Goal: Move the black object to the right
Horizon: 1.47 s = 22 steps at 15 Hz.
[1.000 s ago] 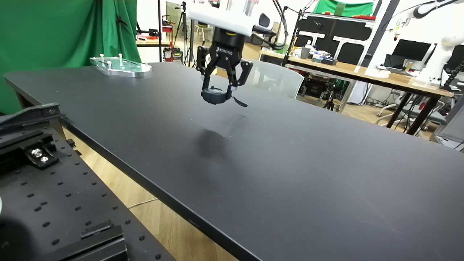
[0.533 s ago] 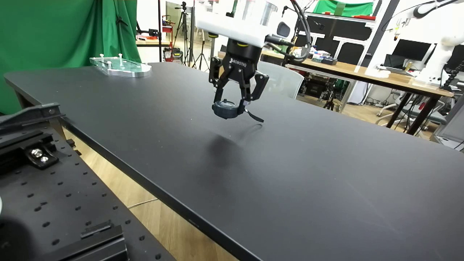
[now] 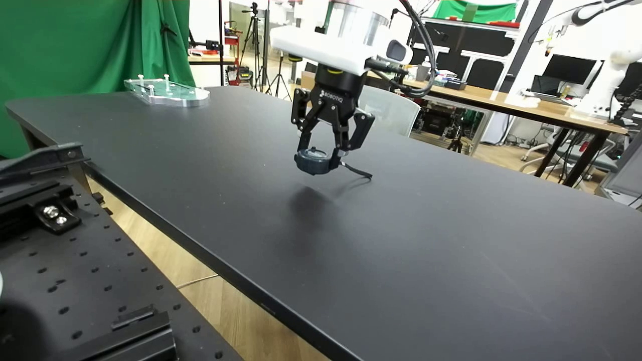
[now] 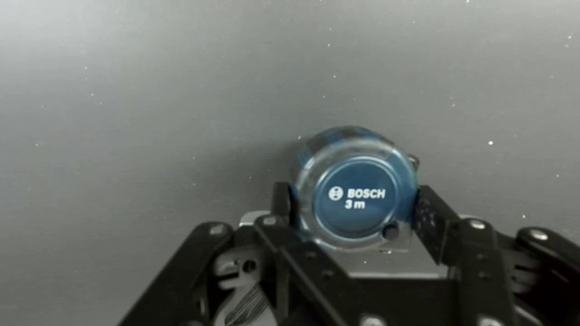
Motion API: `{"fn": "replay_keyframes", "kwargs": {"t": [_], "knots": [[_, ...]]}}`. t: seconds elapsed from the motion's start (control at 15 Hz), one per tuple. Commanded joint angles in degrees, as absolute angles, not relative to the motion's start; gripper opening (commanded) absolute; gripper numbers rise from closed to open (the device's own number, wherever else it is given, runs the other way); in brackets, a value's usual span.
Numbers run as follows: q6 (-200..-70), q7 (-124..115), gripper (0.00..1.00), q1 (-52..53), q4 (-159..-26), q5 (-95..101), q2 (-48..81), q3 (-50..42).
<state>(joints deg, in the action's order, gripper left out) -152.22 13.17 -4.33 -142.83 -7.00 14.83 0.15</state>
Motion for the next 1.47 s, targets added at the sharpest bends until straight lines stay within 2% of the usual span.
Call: {"fn": "replay_keyframes", "kwargs": {"t": [0.0,0.33,0.47,0.53,0.67,1.4], "knots": [[-153.3,10.4,0.44,-4.3,-143.5,-6.2,14.8,-0.2],[-154.0,10.1,0.44,-4.5,-143.4,-6.4,16.0,-0.2],[-153.8,10.3,0.92,-4.7,-143.4,-6.6,16.3,-0.1],[-153.8,10.3,0.93,-4.7,-143.4,-6.6,16.3,-0.1],[-153.8,10.3,1.00,-4.7,-143.5,-6.7,16.1,0.0],[-153.9,6.0,1.00,-1.3,-147.1,-2.4,5.7,-0.4]]}}
